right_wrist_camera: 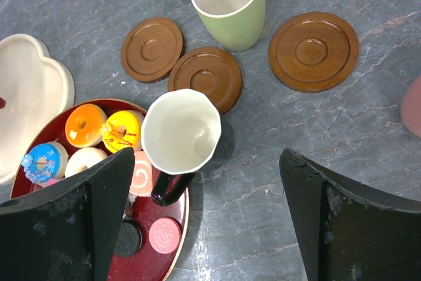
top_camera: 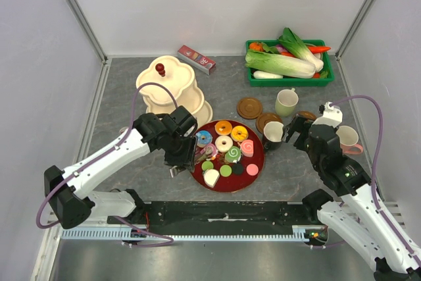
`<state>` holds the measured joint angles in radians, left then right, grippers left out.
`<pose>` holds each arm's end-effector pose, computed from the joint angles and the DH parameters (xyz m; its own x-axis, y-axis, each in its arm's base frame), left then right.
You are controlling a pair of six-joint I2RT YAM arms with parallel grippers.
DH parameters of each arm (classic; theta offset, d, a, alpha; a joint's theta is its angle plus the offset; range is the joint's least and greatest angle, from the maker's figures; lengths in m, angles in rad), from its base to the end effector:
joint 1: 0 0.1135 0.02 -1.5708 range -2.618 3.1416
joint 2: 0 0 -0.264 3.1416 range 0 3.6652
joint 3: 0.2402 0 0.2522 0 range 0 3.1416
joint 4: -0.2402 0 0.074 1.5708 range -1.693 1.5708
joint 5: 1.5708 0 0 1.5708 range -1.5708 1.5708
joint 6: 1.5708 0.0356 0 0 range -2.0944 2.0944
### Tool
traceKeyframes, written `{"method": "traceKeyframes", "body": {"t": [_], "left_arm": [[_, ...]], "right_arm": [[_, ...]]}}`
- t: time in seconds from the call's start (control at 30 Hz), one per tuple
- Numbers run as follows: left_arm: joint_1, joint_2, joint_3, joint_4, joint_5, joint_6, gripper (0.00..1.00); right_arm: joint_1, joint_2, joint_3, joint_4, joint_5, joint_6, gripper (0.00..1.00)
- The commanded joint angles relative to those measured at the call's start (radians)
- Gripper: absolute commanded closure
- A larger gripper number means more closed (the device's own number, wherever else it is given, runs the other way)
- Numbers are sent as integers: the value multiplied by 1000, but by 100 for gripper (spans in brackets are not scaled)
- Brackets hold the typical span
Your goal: Serve the afternoon tea
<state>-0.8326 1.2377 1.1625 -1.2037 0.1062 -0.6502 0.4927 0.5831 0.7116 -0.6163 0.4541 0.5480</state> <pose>0.1412 -0.1608 0.2996 -0.9707 0.1725 -0.1676 0.2117 0.9435 -0.2550 0.1206 0.0470 0.3001 -0.3961 0.3188 -0.8611 0.1437 0.9478 0.2847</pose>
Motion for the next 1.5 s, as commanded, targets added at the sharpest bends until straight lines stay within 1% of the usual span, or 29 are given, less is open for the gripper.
{"method": "traceKeyframes", "body": {"t": [0.0, 0.07, 0.13, 0.4, 0.53, 0.7, 0.87, 1.07, 1.17, 1.27, 1.47], "left_arm": [[-3, 20, 31, 15, -29, 63, 48], [-2, 31, 34, 9, -40, 66, 48], [-3, 32, 34, 13, -42, 64, 45], [-3, 42, 43, 35, -28, 107, 44], [-3, 59, 39, 44, -4, 132, 44], [-3, 51, 31, 87, 65, 159, 44], [-2, 55, 29, 86, 72, 169, 51], [-2, 31, 31, 79, 76, 143, 61], [-3, 5, 22, 76, 61, 97, 67], [0, -49, -7, 88, 26, 14, 73], [0, -173, -53, 139, -31, -129, 76]], "right_arm": [[0, -11, 3, 12, 24, -6, 2], [0, -11, 5, 10, 26, -5, 2], [0, -9, 8, 10, 26, -3, 2], [0, -9, 9, 15, 29, 1, 2], [0, -11, 9, 18, 29, -2, 2], [0, -11, 5, 36, -2, 9, 2], [0, -14, 5, 38, -8, 12, 2], [0, -14, 9, 39, -6, 18, 2], [0, -11, 9, 43, -6, 18, 2], [0, -9, 12, 44, -14, 17, 2], [0, -17, 19, 41, -17, 3, 2]]}}
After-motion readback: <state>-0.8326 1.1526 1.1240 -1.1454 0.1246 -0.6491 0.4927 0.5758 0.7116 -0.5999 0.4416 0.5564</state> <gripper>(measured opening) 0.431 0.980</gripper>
